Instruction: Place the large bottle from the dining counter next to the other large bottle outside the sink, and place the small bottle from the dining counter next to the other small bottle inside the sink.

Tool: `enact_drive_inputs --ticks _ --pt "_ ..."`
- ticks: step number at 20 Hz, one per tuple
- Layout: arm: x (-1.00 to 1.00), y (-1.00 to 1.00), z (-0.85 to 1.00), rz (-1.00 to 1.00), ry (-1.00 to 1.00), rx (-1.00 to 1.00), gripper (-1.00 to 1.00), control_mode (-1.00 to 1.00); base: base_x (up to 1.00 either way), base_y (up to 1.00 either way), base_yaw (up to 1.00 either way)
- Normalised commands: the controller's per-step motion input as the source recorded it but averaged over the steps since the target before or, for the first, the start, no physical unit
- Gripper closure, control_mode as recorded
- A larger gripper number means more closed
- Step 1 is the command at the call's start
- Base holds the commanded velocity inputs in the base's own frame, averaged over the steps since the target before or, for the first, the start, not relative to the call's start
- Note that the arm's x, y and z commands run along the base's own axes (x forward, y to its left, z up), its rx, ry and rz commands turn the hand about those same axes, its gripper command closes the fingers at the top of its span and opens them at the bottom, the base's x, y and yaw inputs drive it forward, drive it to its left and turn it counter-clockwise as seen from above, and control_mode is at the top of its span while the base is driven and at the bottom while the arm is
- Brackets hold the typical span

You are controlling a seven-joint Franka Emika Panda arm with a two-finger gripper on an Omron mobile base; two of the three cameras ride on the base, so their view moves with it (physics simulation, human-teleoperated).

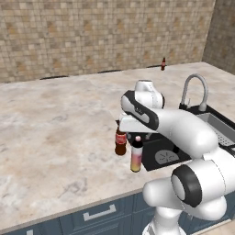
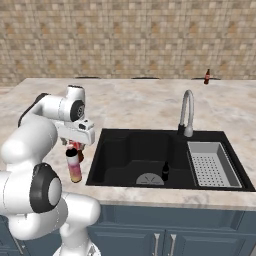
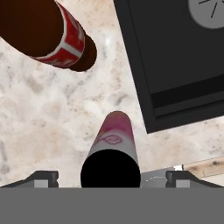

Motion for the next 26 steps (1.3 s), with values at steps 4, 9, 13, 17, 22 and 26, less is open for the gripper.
enact_drive_inputs --ticks 4,9,13,17,22,26 --pt "0.04 0.08 0.29 0.0 0.0 -0.01 -1.0 -1.0 0.0 0.0 0.0" --pt "0.0 0.01 0.75 0.04 0.0 -0.04 -1.0 -1.0 0.0 0.0 0.0" --pt "-0.42 -0.06 0.5 0.13 -0.02 -0.1 -1.0 -1.0 0.0 0.0 0.0" --pt "-0.79 -0.16 0.4 0.17 -0.12 -0.04 -1.0 -1.0 0.0 0.0 0.0" --pt "-0.63 -0.15 0.53 0.16 -0.24 0.02 -1.0 -1.0 0.0 0.0 0.0" --pt "-0.09 -0.15 0.04 0.1 -0.32 0.11 -1.0 -1.0 0.0 0.0 0.0"
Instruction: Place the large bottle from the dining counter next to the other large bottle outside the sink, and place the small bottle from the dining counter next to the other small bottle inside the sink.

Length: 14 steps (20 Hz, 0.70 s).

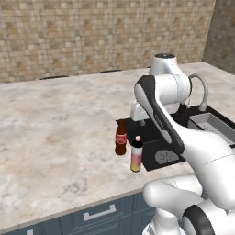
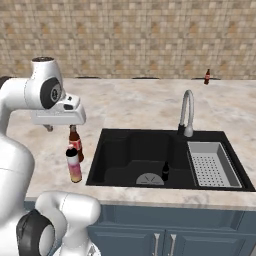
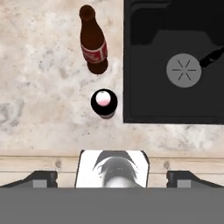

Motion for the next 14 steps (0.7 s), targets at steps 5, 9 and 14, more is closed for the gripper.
enact_drive_inputs --ticks 5,9,14 --pt "-0.06 -0.13 0.0 0.04 -0.22 0.1 -1.0 -1.0 0.0 0.0 0.0" --pt "-0.32 -0.01 0.33 0.02 0.01 0.02 -1.0 -1.0 0.0 0.0 0.0" --pt "-0.5 0.0 0.28 0.0 0.04 0.0 -1.0 -1.0 0.0 0.0 0.0"
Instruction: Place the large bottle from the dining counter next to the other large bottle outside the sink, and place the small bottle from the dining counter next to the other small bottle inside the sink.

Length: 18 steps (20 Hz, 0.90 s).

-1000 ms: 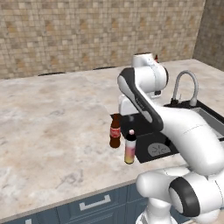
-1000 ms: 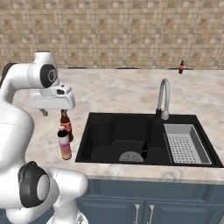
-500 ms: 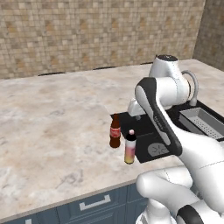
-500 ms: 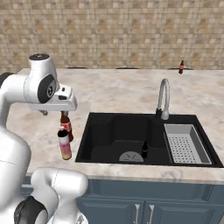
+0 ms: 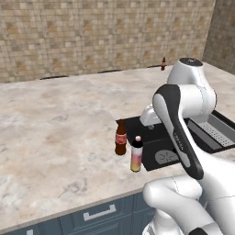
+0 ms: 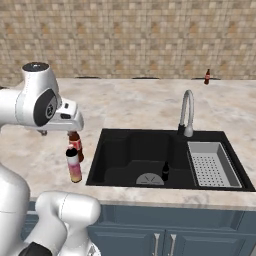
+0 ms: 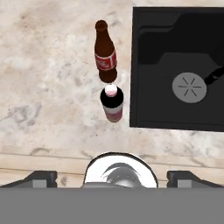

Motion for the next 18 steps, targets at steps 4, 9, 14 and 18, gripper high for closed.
enact_drive_inputs --ticks 4,9,14,18 --pt "-0.41 -0.03 0.0 0.0 0.0 0.0 -1.0 -1.0 0.0 0.0 0.0" --pt "-0.19 -0.11 -0.04 0.0 0.0 0.0 -1.0 -1.0 0.0 0.0 0.0" --pt "-0.03 -0.01 0.0 0.0 0.0 0.0 -1.0 -1.0 0.0 0.0 0.0" --pt "0.0 0.0 0.0 0.0 0.0 0.0 -1.0 -1.0 0.0 0.0 0.0"
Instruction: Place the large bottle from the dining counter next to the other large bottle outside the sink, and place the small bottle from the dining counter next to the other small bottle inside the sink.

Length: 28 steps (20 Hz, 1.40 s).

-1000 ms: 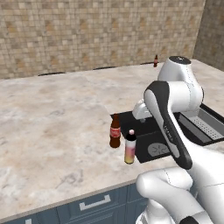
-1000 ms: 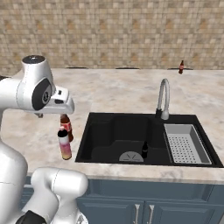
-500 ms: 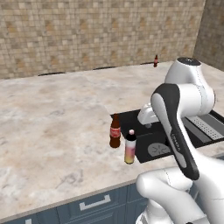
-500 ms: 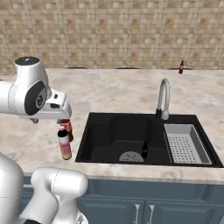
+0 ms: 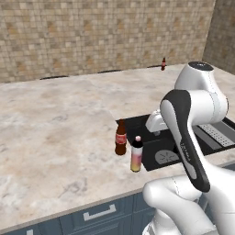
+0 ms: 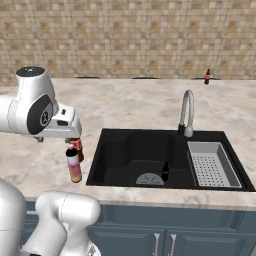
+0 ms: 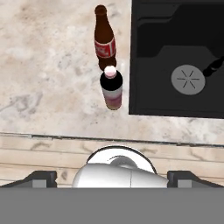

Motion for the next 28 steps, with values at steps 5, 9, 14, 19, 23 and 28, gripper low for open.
enact_drive_inputs --ticks 5,9,14,19,23,28 --pt "0.0 0.0 0.0 0.0 0.0 0.0 -1.0 1.0 0.0 0.0 0.0" --pt "0.0 0.0 0.0 0.0 0.0 0.0 -1.0 1.0 -0.46 0.09 0.0" --pt "0.0 0.0 0.0 0.0 0.0 0.0 -1.0 1.0 -0.9 -0.03 0.0" --pt "0.0 0.0 0.0 0.0 0.0 0.0 -1.0 1.0 -0.16 -0.66 0.09" --pt "0.0 0.0 0.0 0.0 0.0 0.0 -1.0 1.0 0.0 -1.0 0.28" --pt "0.0 0.0 0.0 0.0 0.0 0.0 -1.0 1.0 -0.06 -1.0 0.44"
